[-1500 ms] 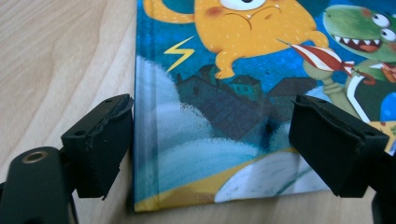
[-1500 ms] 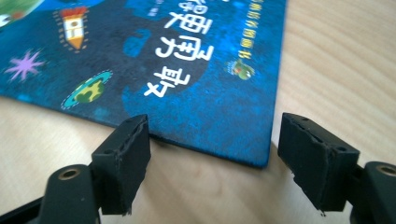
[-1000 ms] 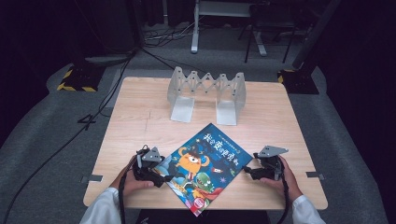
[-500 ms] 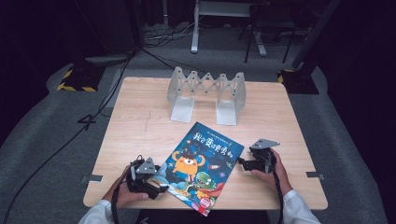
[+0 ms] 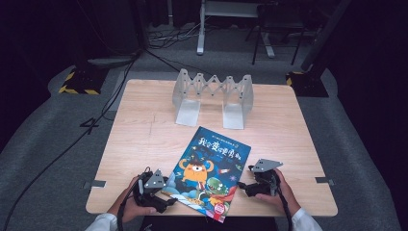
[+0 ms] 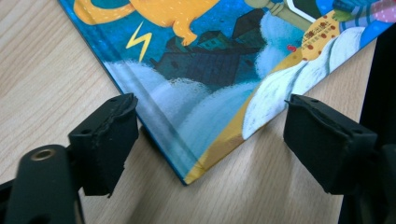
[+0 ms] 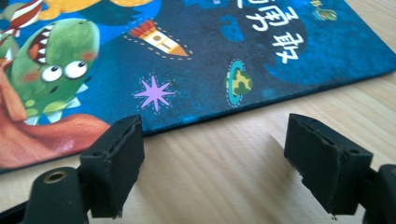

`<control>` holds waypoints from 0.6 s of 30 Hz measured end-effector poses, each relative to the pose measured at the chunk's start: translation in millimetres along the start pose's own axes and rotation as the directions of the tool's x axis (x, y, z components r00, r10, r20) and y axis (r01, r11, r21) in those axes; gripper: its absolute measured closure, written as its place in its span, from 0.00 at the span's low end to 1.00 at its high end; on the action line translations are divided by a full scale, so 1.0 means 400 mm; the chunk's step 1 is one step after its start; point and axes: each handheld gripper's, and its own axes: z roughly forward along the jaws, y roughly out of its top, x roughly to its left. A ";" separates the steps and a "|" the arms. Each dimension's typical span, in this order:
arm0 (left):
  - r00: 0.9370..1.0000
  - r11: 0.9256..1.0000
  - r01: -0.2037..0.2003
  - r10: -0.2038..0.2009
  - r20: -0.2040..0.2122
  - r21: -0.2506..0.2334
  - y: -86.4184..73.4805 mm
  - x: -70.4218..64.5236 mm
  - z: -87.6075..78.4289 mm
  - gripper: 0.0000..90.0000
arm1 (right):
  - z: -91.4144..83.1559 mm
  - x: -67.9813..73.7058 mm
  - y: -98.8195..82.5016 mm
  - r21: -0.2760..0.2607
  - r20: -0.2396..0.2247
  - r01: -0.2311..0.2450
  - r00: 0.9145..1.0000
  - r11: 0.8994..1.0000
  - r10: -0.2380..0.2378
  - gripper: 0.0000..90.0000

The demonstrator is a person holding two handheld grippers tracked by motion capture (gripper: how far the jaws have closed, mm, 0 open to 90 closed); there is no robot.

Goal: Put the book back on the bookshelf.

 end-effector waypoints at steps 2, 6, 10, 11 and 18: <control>1.000 1.000 -0.002 0.002 0.010 0.001 0.007 -0.005 0.006 0.22 | 0.000 -0.012 0.001 0.004 0.018 -0.013 1.000 1.000 0.013 0.21; 1.000 1.000 -0.018 0.018 0.005 0.012 0.022 -0.014 0.018 0.22 | 0.001 -0.033 0.000 0.002 0.041 -0.041 0.998 0.999 0.041 0.21; 1.000 1.000 -0.012 0.012 0.017 0.003 0.033 -0.021 0.029 0.22 | -0.001 -0.049 -0.001 -0.001 0.068 -0.055 0.996 0.999 0.055 0.21; 1.000 1.000 -0.016 0.016 0.017 -0.001 0.034 -0.024 0.032 0.22 | -0.002 -0.053 -0.002 -0.002 0.073 -0.058 0.996 0.998 0.058 0.21; 0.999 0.999 -0.039 0.040 0.013 -0.020 0.042 -0.041 0.044 0.30 | -0.037 -0.037 -0.028 0.020 0.021 -0.006 1.000 1.000 0.005 0.25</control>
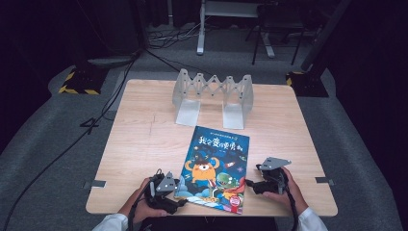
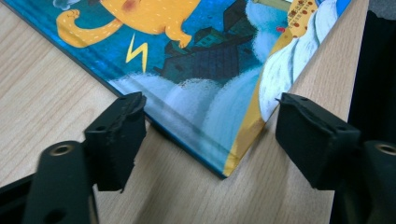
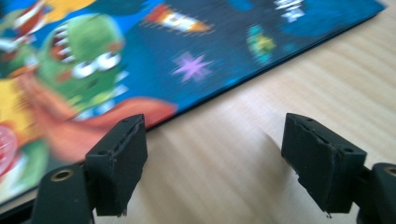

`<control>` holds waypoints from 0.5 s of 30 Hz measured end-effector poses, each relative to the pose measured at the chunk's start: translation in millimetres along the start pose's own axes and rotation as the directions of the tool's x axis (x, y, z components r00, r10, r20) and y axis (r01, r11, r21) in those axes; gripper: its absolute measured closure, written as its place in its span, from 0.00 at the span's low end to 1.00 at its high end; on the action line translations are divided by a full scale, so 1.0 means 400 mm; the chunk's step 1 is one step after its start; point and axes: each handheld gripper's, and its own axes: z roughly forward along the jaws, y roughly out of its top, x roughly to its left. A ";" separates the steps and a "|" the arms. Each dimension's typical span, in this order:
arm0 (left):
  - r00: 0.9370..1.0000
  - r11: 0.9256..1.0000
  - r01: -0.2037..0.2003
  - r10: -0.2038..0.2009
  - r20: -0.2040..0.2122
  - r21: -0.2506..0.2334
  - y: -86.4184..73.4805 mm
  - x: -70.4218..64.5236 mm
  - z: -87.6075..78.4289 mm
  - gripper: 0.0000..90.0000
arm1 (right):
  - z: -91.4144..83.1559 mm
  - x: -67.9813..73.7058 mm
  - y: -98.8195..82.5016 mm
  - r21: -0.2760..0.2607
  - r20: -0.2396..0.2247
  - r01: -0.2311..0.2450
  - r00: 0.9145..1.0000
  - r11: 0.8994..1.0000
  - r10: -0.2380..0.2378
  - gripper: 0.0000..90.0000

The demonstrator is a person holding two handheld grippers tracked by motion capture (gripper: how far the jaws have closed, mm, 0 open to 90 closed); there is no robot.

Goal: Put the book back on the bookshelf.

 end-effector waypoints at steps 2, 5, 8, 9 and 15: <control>1.000 1.000 0.005 -0.005 0.016 -0.008 0.002 0.002 0.001 0.34 | -0.008 0.006 -0.010 -0.002 -0.010 0.001 1.000 1.000 -0.001 0.25; 0.999 1.000 0.010 -0.009 0.031 -0.014 0.004 0.001 0.003 0.36 | -0.011 0.009 -0.012 0.001 -0.011 -0.005 1.000 1.000 0.005 0.25; 0.999 1.000 0.020 -0.019 0.036 -0.018 0.005 0.000 0.004 0.38 | -0.006 -0.003 -0.005 0.012 0.000 -0.013 1.000 1.000 0.013 0.22; 0.999 1.000 0.017 -0.016 0.041 -0.021 0.006 0.001 0.005 0.38 | -0.003 -0.008 -0.004 0.012 -0.001 -0.016 1.000 1.000 0.016 0.20; 0.999 1.000 0.006 -0.005 0.049 -0.027 0.023 -0.012 0.024 0.41 | 0.005 -0.049 0.001 0.005 0.042 -0.063 0.997 0.998 0.062 0.21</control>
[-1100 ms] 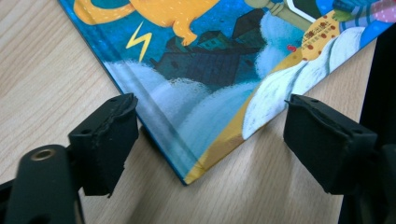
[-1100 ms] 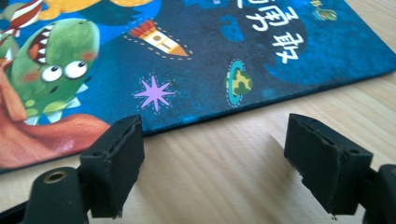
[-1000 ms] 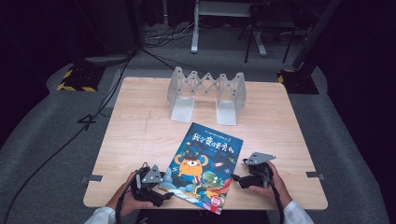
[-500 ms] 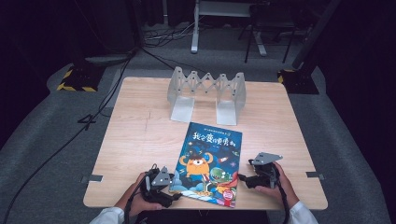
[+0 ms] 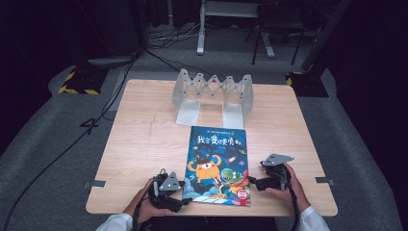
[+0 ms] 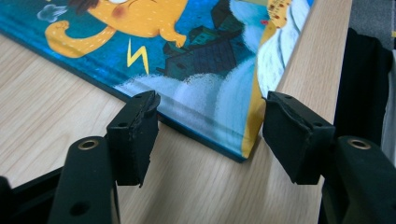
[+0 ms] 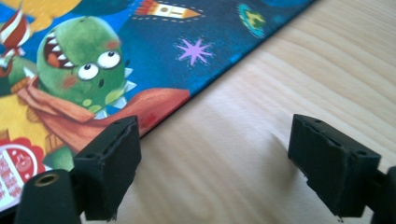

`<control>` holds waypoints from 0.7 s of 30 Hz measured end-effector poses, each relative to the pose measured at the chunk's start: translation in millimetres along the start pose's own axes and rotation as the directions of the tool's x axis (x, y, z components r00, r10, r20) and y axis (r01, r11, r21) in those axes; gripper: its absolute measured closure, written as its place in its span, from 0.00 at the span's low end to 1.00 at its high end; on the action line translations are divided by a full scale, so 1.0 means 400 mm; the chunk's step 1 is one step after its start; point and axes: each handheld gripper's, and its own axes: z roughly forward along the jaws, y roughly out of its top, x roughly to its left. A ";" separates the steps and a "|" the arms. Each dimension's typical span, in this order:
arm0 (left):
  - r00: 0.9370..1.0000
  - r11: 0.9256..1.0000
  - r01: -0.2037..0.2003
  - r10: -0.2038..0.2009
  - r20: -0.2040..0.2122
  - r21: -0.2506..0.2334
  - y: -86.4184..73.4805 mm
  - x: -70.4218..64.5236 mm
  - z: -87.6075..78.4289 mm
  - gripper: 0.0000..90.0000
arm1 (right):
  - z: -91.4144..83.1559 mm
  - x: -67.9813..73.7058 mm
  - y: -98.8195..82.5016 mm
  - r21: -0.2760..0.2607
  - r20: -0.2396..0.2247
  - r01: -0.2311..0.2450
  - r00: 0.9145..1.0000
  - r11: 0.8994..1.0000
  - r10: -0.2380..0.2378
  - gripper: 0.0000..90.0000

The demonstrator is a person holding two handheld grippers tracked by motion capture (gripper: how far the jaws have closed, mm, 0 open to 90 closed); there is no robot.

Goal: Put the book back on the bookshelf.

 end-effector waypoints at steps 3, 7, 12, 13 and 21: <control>1.000 1.000 0.010 -0.009 0.019 -0.011 0.002 0.002 0.003 0.41 | -0.002 -0.016 -0.005 -0.014 0.005 -0.005 1.000 1.000 0.005 0.21; 1.000 1.000 -0.018 0.018 0.003 0.000 0.001 -0.006 0.002 0.42 | -0.011 -0.011 -0.016 -0.027 -0.003 0.004 1.000 1.000 -0.004 0.25; 1.000 1.000 -0.028 0.028 0.010 0.008 -0.022 -0.008 -0.020 0.36 | -0.041 0.012 -0.038 -0.013 -0.036 0.039 0.999 0.999 -0.039 0.32; 1.000 1.000 -0.023 0.023 -0.004 0.010 -0.029 -0.004 -0.028 0.36 | -0.045 0.016 -0.041 -0.009 -0.040 0.042 0.998 0.999 -0.043 0.32; 0.993 1.000 0.029 -0.027 -0.111 0.013 -0.033 0.034 -0.031 0.28 | -0.091 0.072 -0.060 0.093 -0.083 0.101 0.992 0.991 -0.093 0.32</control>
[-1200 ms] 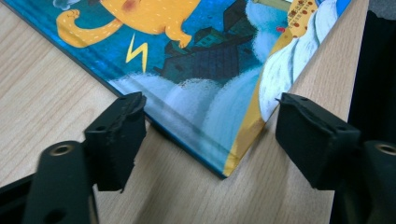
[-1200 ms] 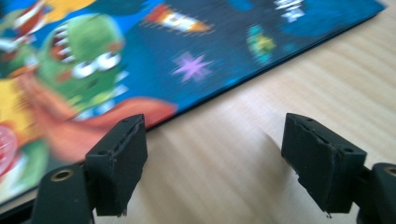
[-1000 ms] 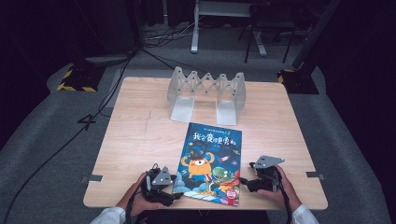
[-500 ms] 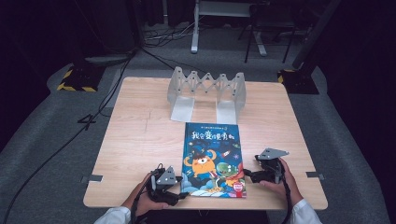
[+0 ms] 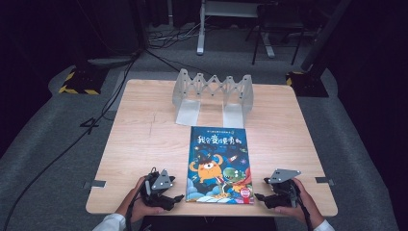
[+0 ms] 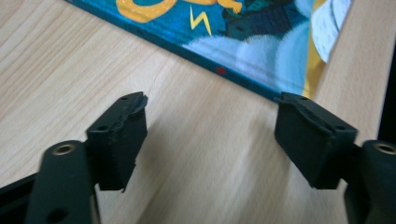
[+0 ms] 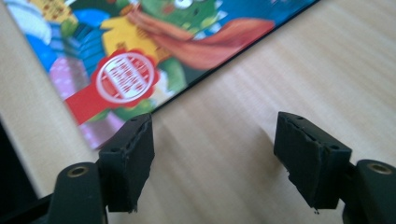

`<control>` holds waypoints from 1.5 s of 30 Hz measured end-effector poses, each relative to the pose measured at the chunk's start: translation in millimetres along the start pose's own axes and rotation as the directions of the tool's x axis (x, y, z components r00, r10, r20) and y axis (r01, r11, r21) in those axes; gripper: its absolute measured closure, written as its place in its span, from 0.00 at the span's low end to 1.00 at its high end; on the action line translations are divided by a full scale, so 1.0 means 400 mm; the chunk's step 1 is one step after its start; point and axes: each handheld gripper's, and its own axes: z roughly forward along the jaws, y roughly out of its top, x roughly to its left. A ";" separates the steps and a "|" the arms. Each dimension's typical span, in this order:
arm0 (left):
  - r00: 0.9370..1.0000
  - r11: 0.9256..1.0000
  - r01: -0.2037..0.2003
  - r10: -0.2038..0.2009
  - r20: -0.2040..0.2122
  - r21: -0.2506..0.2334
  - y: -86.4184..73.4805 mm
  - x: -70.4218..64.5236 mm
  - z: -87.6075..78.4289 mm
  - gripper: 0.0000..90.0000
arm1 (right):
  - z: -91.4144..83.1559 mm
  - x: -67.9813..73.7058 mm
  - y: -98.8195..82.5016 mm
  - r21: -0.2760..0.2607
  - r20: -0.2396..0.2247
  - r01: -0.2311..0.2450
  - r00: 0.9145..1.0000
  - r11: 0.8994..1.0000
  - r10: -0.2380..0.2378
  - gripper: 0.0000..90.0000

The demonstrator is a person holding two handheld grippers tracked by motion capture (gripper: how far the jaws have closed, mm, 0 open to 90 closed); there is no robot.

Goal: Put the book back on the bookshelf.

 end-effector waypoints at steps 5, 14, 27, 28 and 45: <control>1.000 1.000 0.003 -0.003 -0.010 0.003 0.013 -0.011 0.015 0.24 | -0.008 0.030 0.017 0.087 -0.018 0.024 1.000 0.996 -0.022 0.37; 1.000 1.000 -0.005 0.005 -0.002 -0.006 0.014 -0.026 0.016 0.26 | -0.022 0.056 0.036 0.220 -0.040 0.059 0.998 0.974 -0.051 0.44; 1.000 1.000 -0.004 0.004 -0.001 -0.005 0.014 -0.026 0.016 0.26 | -0.007 0.093 0.096 0.389 -0.094 0.151 0.988 0.909 -0.123 0.74; 1.000 1.000 -0.004 0.004 -0.001 -0.005 0.014 -0.026 0.016 0.26 | -0.005 0.095 0.100 0.393 -0.099 0.155 0.987 0.906 -0.126 0.77; 1.000 1.000 -0.003 0.003 0.002 -0.005 0.013 -0.023 0.015 0.27 | -0.023 0.088 0.044 0.188 -0.119 0.130 0.987 0.974 -0.109 0.82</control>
